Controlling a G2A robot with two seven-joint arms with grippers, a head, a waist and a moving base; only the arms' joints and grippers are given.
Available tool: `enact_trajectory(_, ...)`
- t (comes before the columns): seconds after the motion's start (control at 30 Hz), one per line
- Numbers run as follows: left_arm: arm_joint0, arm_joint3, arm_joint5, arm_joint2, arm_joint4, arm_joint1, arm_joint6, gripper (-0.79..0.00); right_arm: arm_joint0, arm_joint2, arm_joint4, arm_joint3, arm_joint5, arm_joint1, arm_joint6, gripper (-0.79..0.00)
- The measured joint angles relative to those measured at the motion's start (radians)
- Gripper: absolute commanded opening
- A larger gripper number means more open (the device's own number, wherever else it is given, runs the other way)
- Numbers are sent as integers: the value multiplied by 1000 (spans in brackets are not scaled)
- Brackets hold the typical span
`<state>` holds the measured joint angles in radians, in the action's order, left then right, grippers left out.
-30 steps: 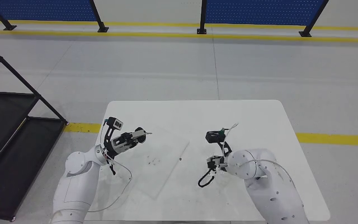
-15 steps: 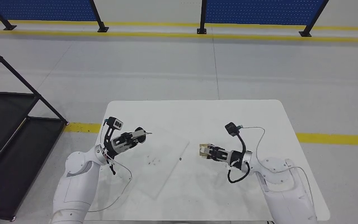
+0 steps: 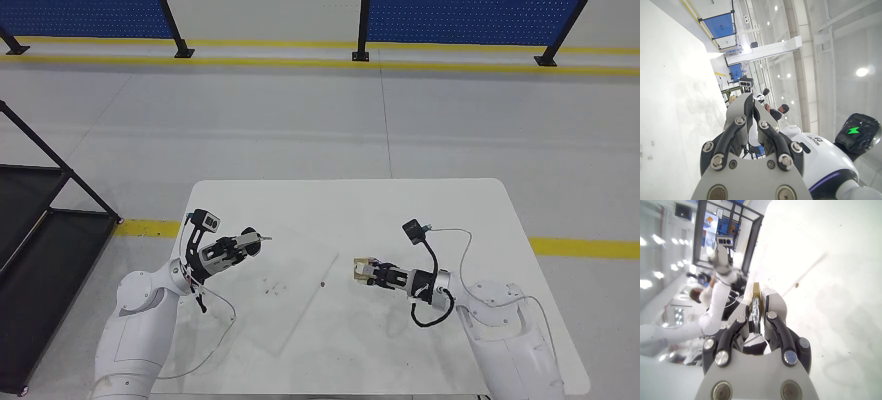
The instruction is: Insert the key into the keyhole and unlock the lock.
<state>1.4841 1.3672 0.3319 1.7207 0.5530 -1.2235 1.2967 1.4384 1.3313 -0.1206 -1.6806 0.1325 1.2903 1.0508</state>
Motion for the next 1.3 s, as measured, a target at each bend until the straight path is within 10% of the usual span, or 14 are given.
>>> enact_trajectory(0.43, 0, 0, 0, 0, 0, 0, 0, -785, -35, -88, 389, 175, 126, 16, -5, -785)
enact_trajectory(1.3, 0, 0, 0, 0, 0, 0, 0, -785, -59, -129, 515, 271, 209, 18, -12, -785)
